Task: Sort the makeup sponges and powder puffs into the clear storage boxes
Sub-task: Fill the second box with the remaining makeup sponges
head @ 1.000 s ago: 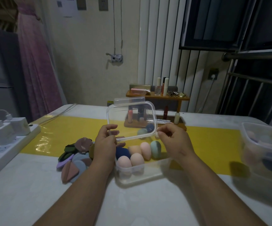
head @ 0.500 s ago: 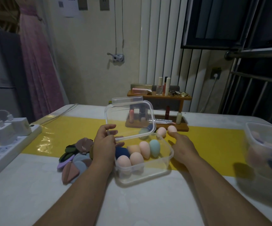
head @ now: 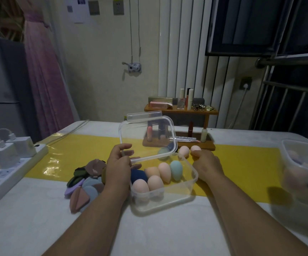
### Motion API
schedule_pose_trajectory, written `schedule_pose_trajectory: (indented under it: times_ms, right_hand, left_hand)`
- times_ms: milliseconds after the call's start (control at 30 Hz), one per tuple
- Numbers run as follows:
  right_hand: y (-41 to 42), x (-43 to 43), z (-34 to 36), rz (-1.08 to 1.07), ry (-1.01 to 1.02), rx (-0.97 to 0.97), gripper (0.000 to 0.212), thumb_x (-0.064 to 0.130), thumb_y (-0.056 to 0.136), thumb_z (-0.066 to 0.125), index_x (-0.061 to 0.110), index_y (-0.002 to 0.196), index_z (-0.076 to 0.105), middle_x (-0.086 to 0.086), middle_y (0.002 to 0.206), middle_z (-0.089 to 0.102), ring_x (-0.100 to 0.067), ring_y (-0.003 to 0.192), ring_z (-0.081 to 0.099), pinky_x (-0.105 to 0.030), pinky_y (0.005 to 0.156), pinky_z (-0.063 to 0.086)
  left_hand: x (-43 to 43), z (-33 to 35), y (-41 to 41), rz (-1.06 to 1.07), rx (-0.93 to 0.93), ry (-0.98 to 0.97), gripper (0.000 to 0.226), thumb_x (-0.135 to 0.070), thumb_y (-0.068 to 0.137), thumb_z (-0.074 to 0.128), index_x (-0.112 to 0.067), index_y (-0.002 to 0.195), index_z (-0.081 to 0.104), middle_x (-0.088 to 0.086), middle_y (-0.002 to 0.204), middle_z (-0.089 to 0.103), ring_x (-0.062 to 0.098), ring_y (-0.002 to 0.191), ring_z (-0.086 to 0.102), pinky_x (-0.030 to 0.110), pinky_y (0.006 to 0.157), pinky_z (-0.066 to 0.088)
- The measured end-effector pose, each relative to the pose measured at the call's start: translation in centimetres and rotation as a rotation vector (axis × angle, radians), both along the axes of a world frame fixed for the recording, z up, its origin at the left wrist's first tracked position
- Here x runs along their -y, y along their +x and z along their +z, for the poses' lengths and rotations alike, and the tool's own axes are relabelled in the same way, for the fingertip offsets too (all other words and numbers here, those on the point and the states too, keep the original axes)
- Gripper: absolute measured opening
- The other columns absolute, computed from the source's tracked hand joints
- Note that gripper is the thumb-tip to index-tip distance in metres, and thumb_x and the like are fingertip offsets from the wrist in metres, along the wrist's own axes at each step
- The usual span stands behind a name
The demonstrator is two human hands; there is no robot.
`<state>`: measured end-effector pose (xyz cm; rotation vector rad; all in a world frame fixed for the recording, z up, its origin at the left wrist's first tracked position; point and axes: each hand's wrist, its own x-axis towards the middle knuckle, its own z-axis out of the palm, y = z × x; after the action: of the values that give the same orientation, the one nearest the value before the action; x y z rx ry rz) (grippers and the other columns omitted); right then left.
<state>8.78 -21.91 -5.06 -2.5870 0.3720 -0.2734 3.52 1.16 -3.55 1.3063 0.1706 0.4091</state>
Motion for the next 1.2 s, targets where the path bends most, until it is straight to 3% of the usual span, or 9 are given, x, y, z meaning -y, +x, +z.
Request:
schedule_pose_trajectory:
  times_ms: [167, 267, 367, 433, 500, 600, 767, 933, 1200]
  right_hand:
    - [-2.0, 0.5, 1.3, -0.142, 0.379, 0.289, 0.023, 0.019, 0.089, 0.072, 0.015, 0.112, 0.071, -0.007, 0.116, 0.067, -0.023, 0.095, 0.057, -0.028, 0.075, 0.046]
    - [-3.5, 0.2, 2.6, -0.121, 0.432, 0.431, 0.02, 0.027, 0.083, 0.078, 0.016, 0.08, 0.062, -0.002, 0.088, 0.063, -0.022, 0.08, 0.056, -0.024, 0.056, 0.037]
    - [-4.6, -0.6, 3.1, 0.005, 0.477, 0.531, 0.026, 0.032, 0.085, 0.075, 0.022, 0.079, 0.052, 0.0, 0.086, 0.062, -0.025, 0.082, 0.063, -0.034, 0.063, 0.05]
    - [-5.3, -1.3, 3.4, 0.178, 0.509, 0.515, 0.02, 0.031, 0.089, 0.072, 0.03, 0.101, 0.055, 0.002, 0.104, 0.063, -0.016, 0.09, 0.062, -0.03, 0.07, 0.052]
    - [-5.7, -1.9, 3.4, 0.373, 0.496, 0.434, 0.036, 0.027, 0.092, 0.067, 0.039, 0.124, 0.055, 0.007, 0.119, 0.059, -0.01, 0.101, 0.058, -0.028, 0.082, 0.051]
    - [-5.9, -2.8, 3.8, 0.517, 0.383, 0.353, 0.022, 0.026, 0.095, 0.06, 0.041, 0.11, 0.062, 0.009, 0.114, 0.057, -0.007, 0.102, 0.056, -0.035, 0.091, 0.051]
    - [-6.4, -2.8, 4.2, 0.569, 0.205, 0.309, 0.011, 0.029, 0.085, 0.061, 0.033, 0.088, 0.052, 0.007, 0.087, 0.058, -0.017, 0.083, 0.054, -0.041, 0.069, 0.05]
    - [-6.8, -2.9, 4.7, 0.567, 0.1, 0.179, 0.022, 0.042, 0.067, 0.055, 0.04, 0.087, 0.045, 0.011, 0.091, 0.064, -0.025, 0.089, 0.054, -0.042, 0.076, 0.048]
    - [-6.8, -3.3, 5.1, 0.551, 0.001, 0.023, 0.007, 0.043, 0.07, 0.067, 0.045, 0.074, 0.061, 0.009, 0.093, 0.062, -0.022, 0.098, 0.05, -0.035, 0.078, 0.046]
  left_hand:
    - [0.0, -0.1, 0.1, -0.003, -0.007, 0.004, 0.051, 0.017, 0.083, 0.03, -0.021, 0.095, 0.064, 0.01, 0.106, 0.057, 0.024, 0.09, 0.06, 0.037, 0.069, 0.058]
    - [0.0, -0.1, 0.1, -0.003, -0.011, 0.005, 0.051, 0.016, 0.083, 0.031, -0.021, 0.095, 0.064, 0.01, 0.107, 0.057, 0.024, 0.091, 0.06, 0.038, 0.07, 0.058]
    - [0.0, -0.2, 0.1, -0.005, -0.008, 0.004, 0.052, 0.016, 0.083, 0.031, -0.022, 0.094, 0.064, 0.01, 0.106, 0.057, 0.024, 0.089, 0.06, 0.038, 0.07, 0.058]
    - [0.0, -0.2, 0.0, -0.007, -0.005, 0.002, 0.051, 0.016, 0.083, 0.03, -0.021, 0.095, 0.064, 0.011, 0.106, 0.056, 0.023, 0.089, 0.059, 0.038, 0.07, 0.058]
    - [-0.1, -0.3, 0.0, -0.006, -0.005, 0.005, 0.051, 0.016, 0.083, 0.031, -0.02, 0.095, 0.064, 0.011, 0.107, 0.056, 0.023, 0.089, 0.059, 0.039, 0.071, 0.059]
    - [-0.1, -0.2, 0.1, -0.009, -0.007, 0.011, 0.05, 0.015, 0.083, 0.032, -0.021, 0.096, 0.064, 0.01, 0.107, 0.057, 0.023, 0.09, 0.059, 0.039, 0.072, 0.059]
    - [-0.1, -0.2, 0.1, -0.008, -0.001, 0.005, 0.051, 0.016, 0.081, 0.032, -0.021, 0.094, 0.064, 0.01, 0.106, 0.057, 0.024, 0.091, 0.059, 0.04, 0.071, 0.059]
    - [-0.1, -0.4, 0.2, -0.01, 0.006, 0.01, 0.052, 0.017, 0.081, 0.031, -0.021, 0.094, 0.064, 0.012, 0.108, 0.057, 0.026, 0.093, 0.059, 0.039, 0.07, 0.059]
    - [0.0, -0.3, 0.2, -0.013, 0.0, 0.016, 0.051, 0.016, 0.082, 0.031, -0.022, 0.095, 0.064, 0.013, 0.109, 0.057, 0.029, 0.096, 0.059, 0.038, 0.069, 0.059]
